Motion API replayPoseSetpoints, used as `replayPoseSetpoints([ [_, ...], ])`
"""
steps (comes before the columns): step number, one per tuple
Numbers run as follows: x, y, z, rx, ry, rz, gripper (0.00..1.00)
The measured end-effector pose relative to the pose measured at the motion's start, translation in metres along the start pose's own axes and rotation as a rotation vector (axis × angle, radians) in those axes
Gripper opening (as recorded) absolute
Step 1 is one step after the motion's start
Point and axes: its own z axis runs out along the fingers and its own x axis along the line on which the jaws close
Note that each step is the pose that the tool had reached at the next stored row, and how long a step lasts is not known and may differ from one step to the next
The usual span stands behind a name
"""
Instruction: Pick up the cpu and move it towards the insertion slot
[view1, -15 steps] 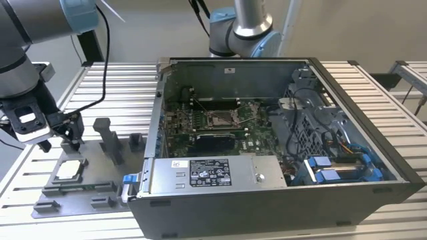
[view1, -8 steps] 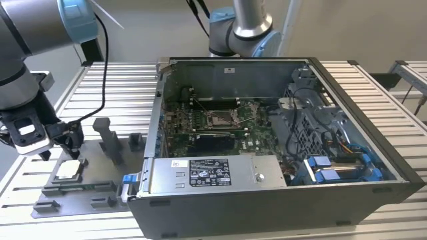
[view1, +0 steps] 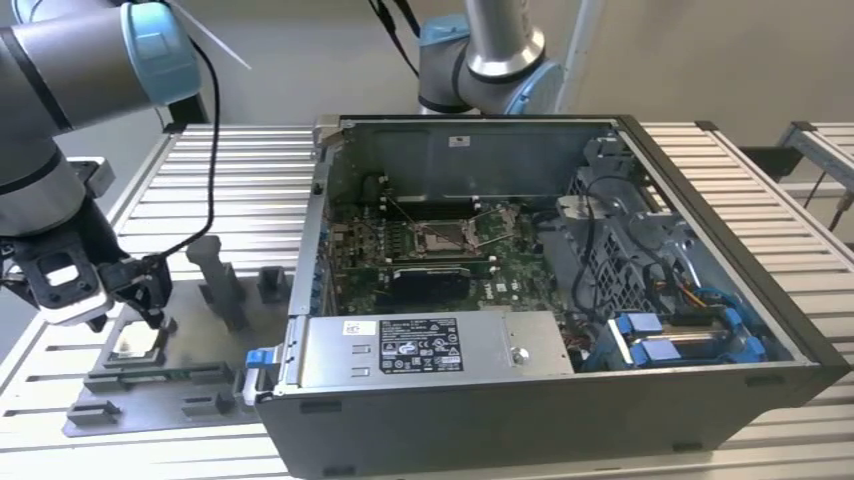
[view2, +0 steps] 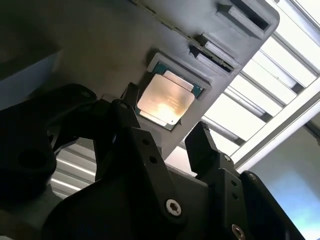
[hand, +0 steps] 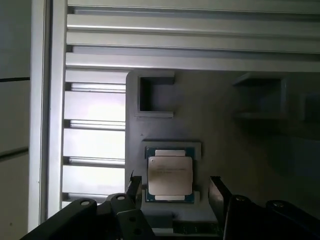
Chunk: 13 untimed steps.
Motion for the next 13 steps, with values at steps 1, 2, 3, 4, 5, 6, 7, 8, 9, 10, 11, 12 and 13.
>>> replayPoseSetpoints([
  [1,0.0,-0.0001,0.0015,0.0,-0.001,-0.001,1.0],
  [2,-0.0001,-0.0001,0.0031,0.0001,-0.0022,-0.002,1.0],
  [3,-0.0001,-0.0002,0.0045,0.0001,-0.0035,-0.003,1.0],
  [4,0.0001,-0.0002,0.0057,0.0001,-0.004,-0.004,1.0],
  [5,0.0003,-0.0002,0.007,0.0001,-0.0043,-0.005,1.0],
  [6,0.0006,-0.0003,0.0082,0.0002,-0.0045,-0.006,1.0],
  [7,0.0008,-0.0003,0.0096,0.0002,-0.0048,-0.007,1.0],
  [8,0.0011,-0.0004,0.011,0.0002,-0.0052,-0.009,1.0],
  [9,0.0013,-0.0004,0.0123,0.0002,-0.0056,-0.01,1.0],
  [10,0.0015,-0.0004,0.0136,0.0002,-0.0058,-0.011,1.0],
  [11,0.0018,-0.0005,0.0148,0.0002,-0.0062,-0.013,1.0],
  [12,0.0019,-0.0005,0.0161,0.0003,-0.0065,-0.014,1.0],
  [13,0.0022,-0.0006,0.0173,0.0003,-0.0068,-0.015,1.0],
])
